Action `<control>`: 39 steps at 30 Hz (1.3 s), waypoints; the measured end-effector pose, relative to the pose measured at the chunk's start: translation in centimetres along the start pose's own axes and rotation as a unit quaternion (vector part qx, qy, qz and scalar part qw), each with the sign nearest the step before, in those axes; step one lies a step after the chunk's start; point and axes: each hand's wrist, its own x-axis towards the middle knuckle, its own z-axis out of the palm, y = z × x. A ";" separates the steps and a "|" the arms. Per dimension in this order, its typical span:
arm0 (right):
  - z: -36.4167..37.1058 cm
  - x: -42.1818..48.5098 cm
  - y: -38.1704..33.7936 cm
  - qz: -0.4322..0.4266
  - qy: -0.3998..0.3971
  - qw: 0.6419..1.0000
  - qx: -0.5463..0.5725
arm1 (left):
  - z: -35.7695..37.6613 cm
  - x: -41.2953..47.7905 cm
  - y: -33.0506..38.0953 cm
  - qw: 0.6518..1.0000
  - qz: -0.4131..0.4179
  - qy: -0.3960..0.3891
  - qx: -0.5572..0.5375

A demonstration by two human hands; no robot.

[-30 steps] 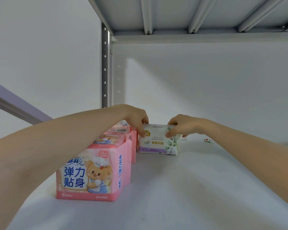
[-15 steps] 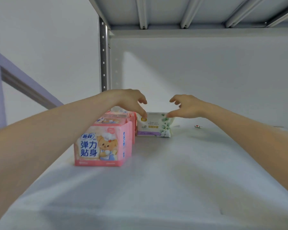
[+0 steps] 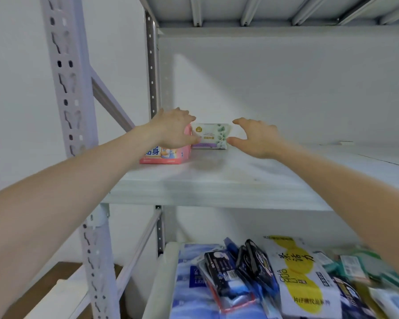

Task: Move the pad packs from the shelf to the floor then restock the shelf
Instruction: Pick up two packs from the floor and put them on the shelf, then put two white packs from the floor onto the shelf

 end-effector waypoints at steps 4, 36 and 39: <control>-1.1 -4.6 -1.2 -0.018 0.016 1.000 -0.003 | 0.0 -4.3 2.0 0.999 -0.018 0.022 -0.020; 7.5 -57.7 3.6 0.097 -0.239 0.966 -0.004 | 19.3 -45.5 37.8 0.961 -0.142 -0.152 -0.183; 8.5 -63.9 4.1 0.123 -0.268 0.955 -0.001 | 21.0 -49.7 42.3 0.952 -0.136 -0.196 -0.189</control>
